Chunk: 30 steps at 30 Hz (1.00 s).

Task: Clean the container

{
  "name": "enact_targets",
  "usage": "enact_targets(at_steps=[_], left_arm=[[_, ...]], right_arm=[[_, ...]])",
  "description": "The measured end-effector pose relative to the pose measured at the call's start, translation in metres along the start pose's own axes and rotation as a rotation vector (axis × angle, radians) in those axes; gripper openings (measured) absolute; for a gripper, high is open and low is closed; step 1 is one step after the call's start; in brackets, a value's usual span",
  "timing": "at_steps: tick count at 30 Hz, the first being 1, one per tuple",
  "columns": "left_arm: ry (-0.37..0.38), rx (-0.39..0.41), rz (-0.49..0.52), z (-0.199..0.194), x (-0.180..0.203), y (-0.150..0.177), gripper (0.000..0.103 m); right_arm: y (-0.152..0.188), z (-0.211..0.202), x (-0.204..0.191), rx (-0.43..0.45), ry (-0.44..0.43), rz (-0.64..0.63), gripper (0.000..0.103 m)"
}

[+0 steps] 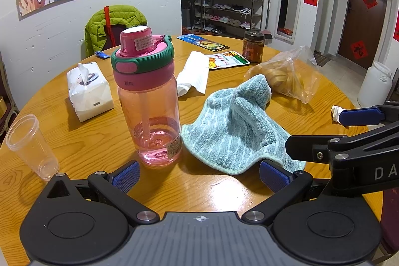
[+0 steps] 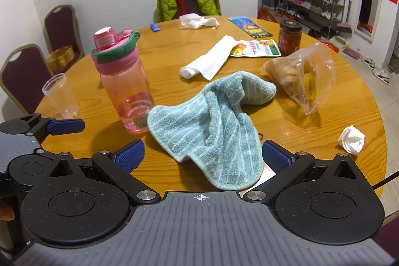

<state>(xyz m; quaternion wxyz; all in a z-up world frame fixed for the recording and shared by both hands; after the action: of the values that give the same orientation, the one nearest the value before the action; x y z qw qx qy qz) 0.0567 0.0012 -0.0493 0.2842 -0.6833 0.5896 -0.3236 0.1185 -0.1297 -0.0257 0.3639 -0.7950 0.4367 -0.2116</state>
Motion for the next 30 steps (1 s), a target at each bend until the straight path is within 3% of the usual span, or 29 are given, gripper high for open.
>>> enact_targets(at_steps=[30], left_arm=[[-0.005,-0.015,0.005,0.005,0.002,0.000,0.102]], right_arm=[[0.001,0.003,0.002,-0.005,-0.007,0.007,0.103]])
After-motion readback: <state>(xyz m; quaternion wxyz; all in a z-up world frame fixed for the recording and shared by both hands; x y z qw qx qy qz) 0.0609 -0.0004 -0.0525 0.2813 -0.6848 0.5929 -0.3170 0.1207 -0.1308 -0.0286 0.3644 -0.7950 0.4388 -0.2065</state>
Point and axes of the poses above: each gripper's, at about its wrist camera, not at the fingertips, and z roughly the way its jaws point, x to its right, y to its underside, the point moved 8 cm from there along z, roughly the way its jaws point, and after that the axes turned 9 degrees about -z, right-handed, at the moved point
